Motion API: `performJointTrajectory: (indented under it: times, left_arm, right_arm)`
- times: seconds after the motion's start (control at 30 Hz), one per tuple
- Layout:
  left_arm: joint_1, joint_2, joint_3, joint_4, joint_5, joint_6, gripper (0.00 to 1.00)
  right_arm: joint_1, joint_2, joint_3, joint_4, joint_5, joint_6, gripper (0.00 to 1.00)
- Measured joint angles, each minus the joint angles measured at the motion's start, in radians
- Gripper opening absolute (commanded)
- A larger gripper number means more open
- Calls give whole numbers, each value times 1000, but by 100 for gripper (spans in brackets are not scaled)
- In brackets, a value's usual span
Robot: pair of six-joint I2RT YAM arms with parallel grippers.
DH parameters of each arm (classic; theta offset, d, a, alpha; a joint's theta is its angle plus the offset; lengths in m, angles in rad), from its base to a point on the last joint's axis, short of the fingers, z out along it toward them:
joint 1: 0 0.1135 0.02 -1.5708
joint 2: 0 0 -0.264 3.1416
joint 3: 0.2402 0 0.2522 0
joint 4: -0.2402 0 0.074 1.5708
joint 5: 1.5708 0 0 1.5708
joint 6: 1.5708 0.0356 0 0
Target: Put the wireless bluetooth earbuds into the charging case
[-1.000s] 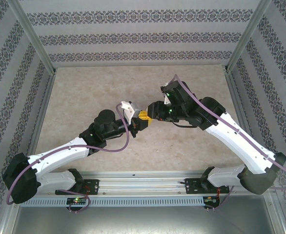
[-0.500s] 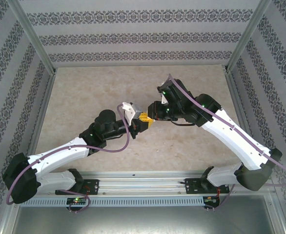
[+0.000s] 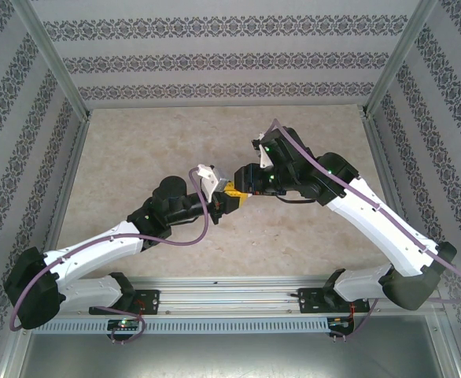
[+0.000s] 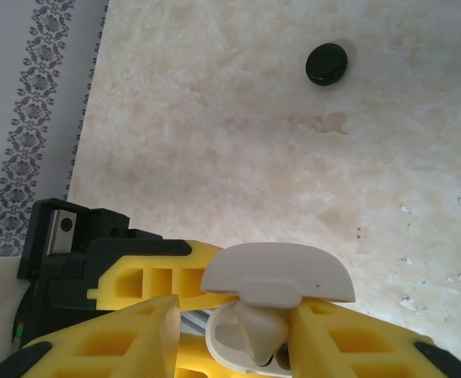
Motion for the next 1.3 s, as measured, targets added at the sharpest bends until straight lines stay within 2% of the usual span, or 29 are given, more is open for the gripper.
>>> performJointTrajectory:
  times: [0.27, 0.73, 0.87, 1.03, 1.17, 1.3]
  left_arm:
    - [0, 0, 0, -1, 5, -1, 0]
    - [0, -2, -9, 8, 3, -14, 0]
    - [0, -9, -22, 8, -1, -28, 0]
    - [0, -19, -27, 8, -5, -37, 0]
    - [0, -20, -29, 8, -5, -40, 0]
    - [0, -20, -30, 8, -1, -40, 0]
  right_arm:
    - [0, 0, 0, 0, -10, 0, 47]
    - [-14, -50, 18, -15, -12, 0, 48]
    - [-64, -109, 23, -16, -11, -1, 48]
    - [-175, -143, 23, -41, -30, -27, 48]
    - [-272, -126, -19, -50, -35, -87, 48]
    - [-368, -33, -77, -56, -37, -169, 48]
